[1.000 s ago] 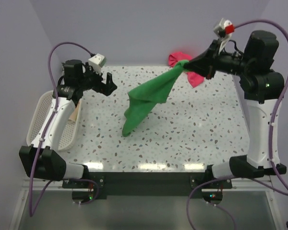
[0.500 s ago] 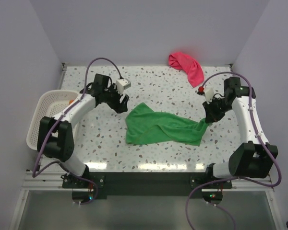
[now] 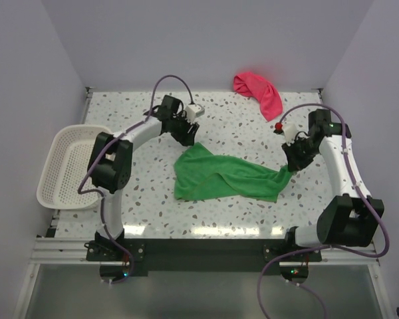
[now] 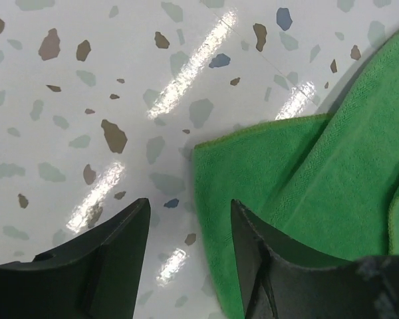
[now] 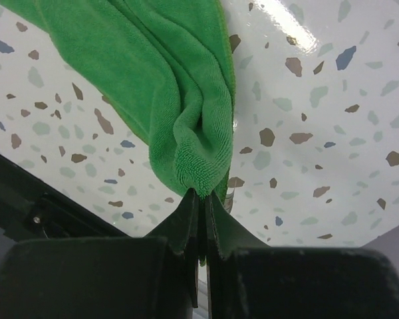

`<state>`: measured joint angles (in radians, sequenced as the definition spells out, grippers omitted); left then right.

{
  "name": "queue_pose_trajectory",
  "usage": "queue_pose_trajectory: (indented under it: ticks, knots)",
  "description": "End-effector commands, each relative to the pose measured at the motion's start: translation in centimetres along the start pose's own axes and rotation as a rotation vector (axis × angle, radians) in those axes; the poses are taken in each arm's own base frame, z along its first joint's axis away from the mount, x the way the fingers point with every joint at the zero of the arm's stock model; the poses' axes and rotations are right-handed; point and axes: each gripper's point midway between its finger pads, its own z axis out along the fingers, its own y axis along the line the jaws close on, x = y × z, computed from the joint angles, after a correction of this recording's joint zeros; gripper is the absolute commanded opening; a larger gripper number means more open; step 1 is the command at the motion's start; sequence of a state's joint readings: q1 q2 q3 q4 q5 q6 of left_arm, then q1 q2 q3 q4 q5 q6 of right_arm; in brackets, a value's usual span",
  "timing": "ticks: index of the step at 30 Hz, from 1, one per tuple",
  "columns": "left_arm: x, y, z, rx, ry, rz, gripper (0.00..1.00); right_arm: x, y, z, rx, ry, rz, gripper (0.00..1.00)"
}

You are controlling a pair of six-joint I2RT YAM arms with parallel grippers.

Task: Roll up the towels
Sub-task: Move the towel to the center of the board, then flatten the towel

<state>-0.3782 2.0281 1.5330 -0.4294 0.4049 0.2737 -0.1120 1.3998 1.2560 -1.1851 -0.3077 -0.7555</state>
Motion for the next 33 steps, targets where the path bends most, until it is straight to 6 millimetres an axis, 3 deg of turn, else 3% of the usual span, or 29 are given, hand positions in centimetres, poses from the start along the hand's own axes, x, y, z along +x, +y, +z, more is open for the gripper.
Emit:
queue_pose_trajectory:
  ticks: [1, 6, 9, 10, 13, 15, 16, 18, 20, 22, 24, 25, 26, 28, 29, 32, 33]
  knots:
    - [-2.1, 0.1, 1.6, -0.017, -0.04, -0.003, 0.57, -0.4, -1.6, -0.6, 0.099, -0.015, 0.012, 0.0]
    - [-0.8, -0.5, 3.9, -0.023, 0.0, -0.012, 0.49, -1.2, -2.3, -0.6, 0.124, -0.033, 0.035, 0.0]
    - [-0.4, -0.4, 4.2, -0.029, 0.016, -0.034, 0.34, -1.8, -2.7, -0.7, 0.131, -0.045, 0.042, 0.01]
    - [-0.5, -0.4, 4.1, -0.031, 0.016, -0.033, 0.2, -2.1, -3.0, -0.9, 0.14, -0.053, 0.044, 0.01]
    - [-1.6, 1.7, 2.0, -0.095, -0.014, -0.055, 0.0, -3.1, -3.9, -1.1, 0.168, -0.08, 0.058, 0.01]
    - [-3.4, 2.7, -0.7, -0.104, -0.079, -0.073, 0.0, -3.9, -4.5, -1.1, 0.175, -0.1, 0.061, 0.01]
    - [-3.7, 4.2, -2.3, -0.119, -0.108, -0.094, 0.0, -4.7, -4.8, -1.5, 0.184, -0.122, 0.059, 0.01]
    - [-5.3, 4.2, -5.6, -0.117, -0.179, -0.057, 0.0, -5.7, -5.3, -1.8, 0.188, -0.151, 0.059, 0.01]
    - [-5.2, 3.5, -8.4, -0.136, -0.206, 0.04, 0.0, -7.1, -5.5, -1.8, 0.166, -0.182, 0.056, 0.0]
    - [-4.7, 1.6, -9.5, -0.108, -0.217, 0.125, 0.0, -7.8, -5.6, -1.6, 0.135, -0.193, 0.05, 0.0]
    - [-2.2, -1.4, -10.1, -0.054, -0.184, 0.217, 0.0, -7.9, -5.3, -1.2, 0.103, -0.186, 0.041, 0.0]
    - [-1.4, -3.9, -9.6, -0.01, -0.159, 0.279, 0.0, -7.7, -5.2, -0.7, 0.085, -0.179, 0.031, 0.0]
    - [1.5, -5.4, -9.3, 0.003, -0.102, 0.357, 0.0, -7.3, -5.2, -0.2, 0.074, -0.163, 0.033, 0.0]
    - [4.3, -8.7, -8.4, 0.051, -0.047, 0.465, 0.0, -6.4, -4.9, 1.0, 0.053, -0.133, 0.028, 0.0]
    - [7.4, -9.7, -8.1, 0.068, 0.007, 0.529, 0.02, -5.9, -5.0, 1.3, 0.061, -0.113, 0.025, 0.0]
    - [12.7, -13.8, -7.9, 0.185, 0.117, 0.671, 0.43, -4.1, -5.2, 2.6, 0.078, -0.063, 0.012, 0.01]
    - [13.3, -14.7, -8.1, 0.209, 0.129, 0.699, 0.55, -3.9, -5.4, 2.7, 0.097, -0.063, 0.001, 0.01]
